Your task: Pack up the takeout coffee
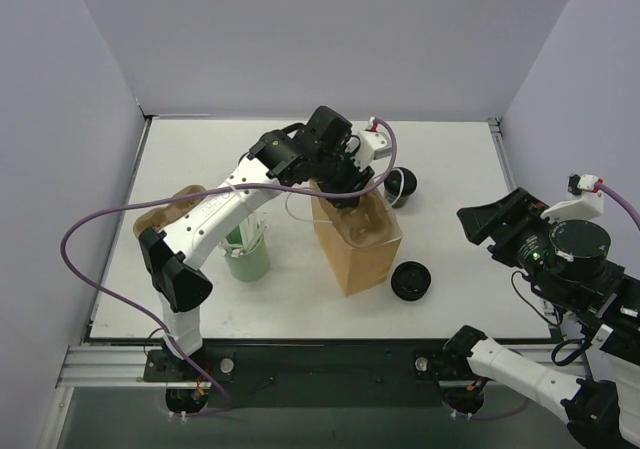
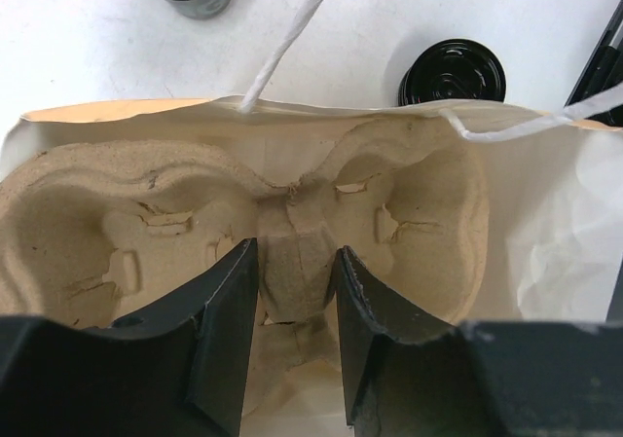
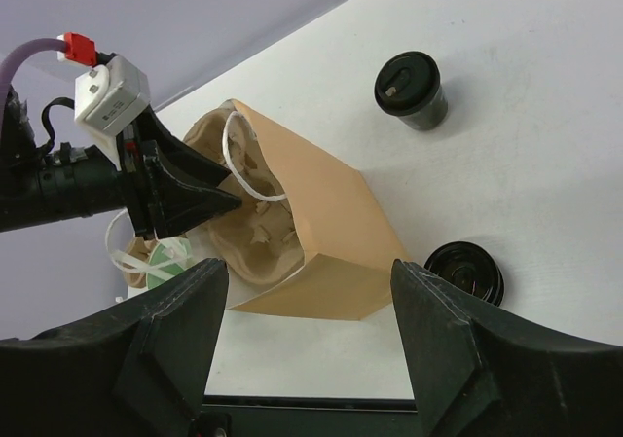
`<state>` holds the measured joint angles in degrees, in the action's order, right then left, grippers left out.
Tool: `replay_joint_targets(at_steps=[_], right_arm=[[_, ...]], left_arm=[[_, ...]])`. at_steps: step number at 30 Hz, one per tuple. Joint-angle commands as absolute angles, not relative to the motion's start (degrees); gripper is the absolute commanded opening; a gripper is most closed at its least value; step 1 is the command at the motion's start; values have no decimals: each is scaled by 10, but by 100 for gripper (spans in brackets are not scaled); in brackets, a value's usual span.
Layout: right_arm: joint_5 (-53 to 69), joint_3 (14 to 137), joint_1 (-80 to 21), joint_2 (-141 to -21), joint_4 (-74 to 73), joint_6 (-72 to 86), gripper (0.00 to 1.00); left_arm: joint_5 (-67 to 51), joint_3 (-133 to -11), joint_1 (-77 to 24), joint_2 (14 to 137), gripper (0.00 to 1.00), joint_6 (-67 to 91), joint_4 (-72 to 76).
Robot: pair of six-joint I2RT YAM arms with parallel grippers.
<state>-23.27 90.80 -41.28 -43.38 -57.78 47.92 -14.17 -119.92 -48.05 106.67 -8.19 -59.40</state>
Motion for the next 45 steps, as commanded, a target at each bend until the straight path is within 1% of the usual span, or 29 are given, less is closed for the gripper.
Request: replay_joint_targets(at_steps=[1, 10, 14, 17, 20, 22, 30, 39, 45], right_arm=[[-253, 915, -410, -421, -581, 472, 68], [-252, 913, -410, -417, -583, 467, 69], [-249, 912, -410, -417, -584, 465, 69], [-245, 911, -410, -412, -586, 466, 69], [-244, 908, -410, -410, -588, 469, 69], [-242, 907, -410, -409, -588, 471, 69], [-236, 908, -410, -413, -590, 483, 69], [-224, 911, -410, -416, -593, 491, 69], [-225, 904, -410, -414, -594, 497, 69]], left_arm=[[-152, -1214, -495, 1078, 42, -84, -598], [-132, -1237, -526, 1078, 42, -71, -613], [-138, -1218, -526, 1073, 42, -67, -595], [-161, -1193, -526, 1069, 42, -61, -579], [-170, -1114, -525, 1044, 42, -54, -509], [-168, -1084, -525, 1038, 42, -54, -500], [-148, -1048, -525, 1027, 42, -56, -491], [-121, -1105, -526, 1009, 42, -56, -498], [-114, -1110, -529, 990, 42, -57, -481]])
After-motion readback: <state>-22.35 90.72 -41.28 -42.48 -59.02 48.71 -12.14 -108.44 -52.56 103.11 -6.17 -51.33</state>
